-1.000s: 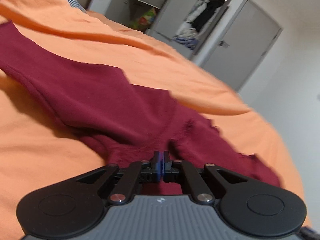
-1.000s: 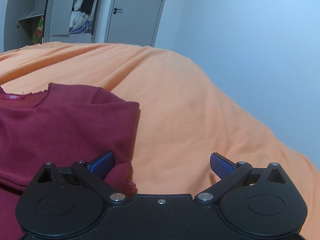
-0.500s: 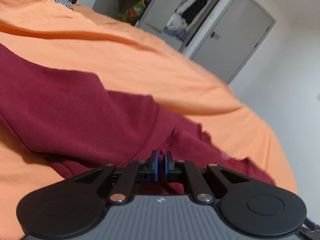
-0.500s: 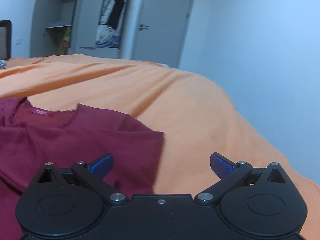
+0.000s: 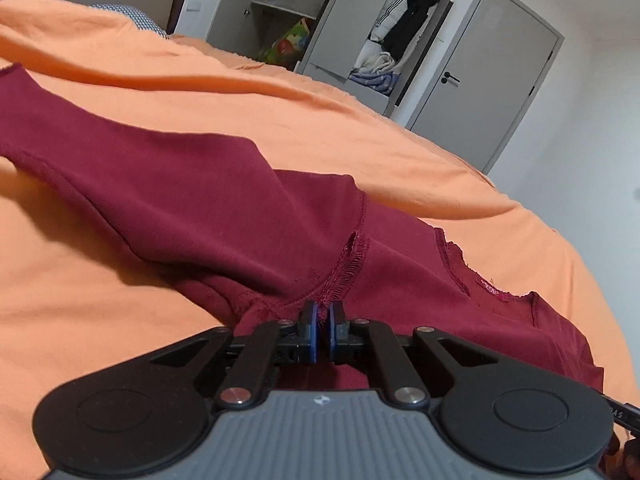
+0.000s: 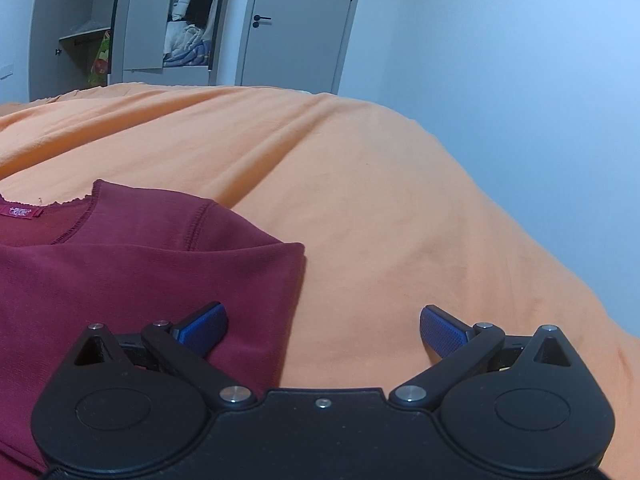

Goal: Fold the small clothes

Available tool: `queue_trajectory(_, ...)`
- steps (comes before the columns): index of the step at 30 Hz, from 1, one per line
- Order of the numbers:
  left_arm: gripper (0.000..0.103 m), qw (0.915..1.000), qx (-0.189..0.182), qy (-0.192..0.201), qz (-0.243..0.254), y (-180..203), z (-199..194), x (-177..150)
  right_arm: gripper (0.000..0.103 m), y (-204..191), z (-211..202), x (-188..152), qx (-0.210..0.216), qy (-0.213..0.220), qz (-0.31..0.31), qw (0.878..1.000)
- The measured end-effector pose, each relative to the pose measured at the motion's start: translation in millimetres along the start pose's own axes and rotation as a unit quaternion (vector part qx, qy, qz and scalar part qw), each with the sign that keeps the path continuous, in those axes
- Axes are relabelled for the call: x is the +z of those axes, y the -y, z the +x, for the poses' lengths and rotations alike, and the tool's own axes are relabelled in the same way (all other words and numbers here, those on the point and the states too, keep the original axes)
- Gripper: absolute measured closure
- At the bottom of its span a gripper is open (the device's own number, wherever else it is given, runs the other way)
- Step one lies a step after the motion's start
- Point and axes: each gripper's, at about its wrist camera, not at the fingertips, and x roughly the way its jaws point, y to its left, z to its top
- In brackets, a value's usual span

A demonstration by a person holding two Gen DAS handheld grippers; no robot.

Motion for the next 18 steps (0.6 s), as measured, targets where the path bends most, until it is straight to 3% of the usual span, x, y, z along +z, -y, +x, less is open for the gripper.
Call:
queue_trajectory(4,0.097,0.9998,-0.004,-0.006,0.016,1.1,-3.4,-2.3,0.001,3.1,0.6,0.2,0.005,-0.002,0.006,1.0)
queue_trajectory(9,0.081,0.999,-0.028,-0.017,-0.03,-16.2,-13.0,7.5,0.001,1.9,-29.1,3.1,0.006,0.014,-0.021,1.0)
queue_trajectory(10,0.068,0.999,-0.03,-0.016,-0.028,-17.7,-15.4,9.6,0.001,2.5,-39.8,2.7,0.013,0.017,-0.026,0.999)
queue_trajectory(11,0.048,0.9989,-0.037,-0.015,-0.023,-18.7,-18.6,11.3,0.001,3.2,-51.1,2.9,0.022,0.02,-0.026,0.999)
queue_trajectory(14,0.023,0.9987,-0.051,0.002,-0.011,-24.9,-36.9,15.1,0.001,6.1,-88.3,-1.0,0.071,0.028,-0.017,0.997)
queue_trajectory(16,0.009,0.9996,-0.02,0.018,0.002,-31.2,-49.7,19.9,0.001,3.2,-114.2,-7.6,0.107,0.033,-0.018,0.994)
queue_trajectory(18,0.002,0.999,0.007,0.042,0.014,-43.4,-61.6,27.1,0.0,-2.5,-137.1,-17.3,0.14,0.035,-0.024,0.989)
